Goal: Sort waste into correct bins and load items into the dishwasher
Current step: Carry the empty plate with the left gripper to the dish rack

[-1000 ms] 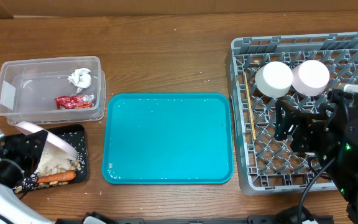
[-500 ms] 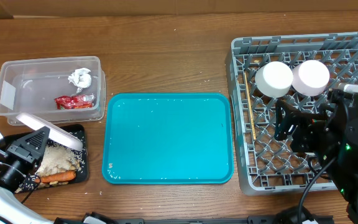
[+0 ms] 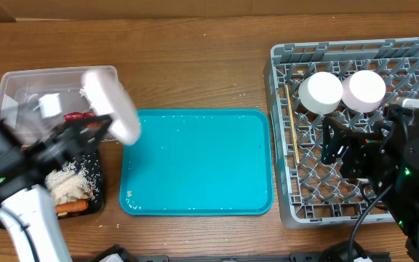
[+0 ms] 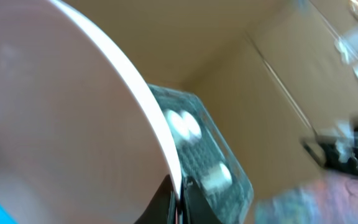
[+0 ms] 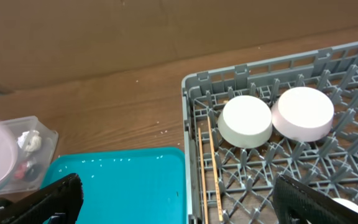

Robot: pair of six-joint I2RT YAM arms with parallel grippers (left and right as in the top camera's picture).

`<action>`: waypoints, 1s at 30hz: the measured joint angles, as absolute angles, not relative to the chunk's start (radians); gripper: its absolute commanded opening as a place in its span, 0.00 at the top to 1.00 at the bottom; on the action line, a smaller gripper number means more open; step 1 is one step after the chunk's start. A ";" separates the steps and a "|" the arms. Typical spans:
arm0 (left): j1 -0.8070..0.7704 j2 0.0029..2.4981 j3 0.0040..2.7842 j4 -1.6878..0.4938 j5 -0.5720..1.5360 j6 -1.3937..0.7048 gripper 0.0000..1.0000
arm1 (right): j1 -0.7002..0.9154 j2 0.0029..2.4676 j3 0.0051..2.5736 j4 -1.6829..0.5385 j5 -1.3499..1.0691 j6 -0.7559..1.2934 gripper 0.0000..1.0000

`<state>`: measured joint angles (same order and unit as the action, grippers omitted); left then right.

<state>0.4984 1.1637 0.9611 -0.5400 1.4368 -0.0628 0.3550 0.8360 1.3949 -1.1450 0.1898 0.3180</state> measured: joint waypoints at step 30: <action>-0.679 1.753 0.981 0.801 0.612 -1.048 0.96 | 0.355 0.836 1.395 -1.145 0.190 0.318 0.00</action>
<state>-0.6788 1.7531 0.9810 0.8005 0.6125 -1.0481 0.3553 0.8360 1.3949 -1.1446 0.1902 0.3176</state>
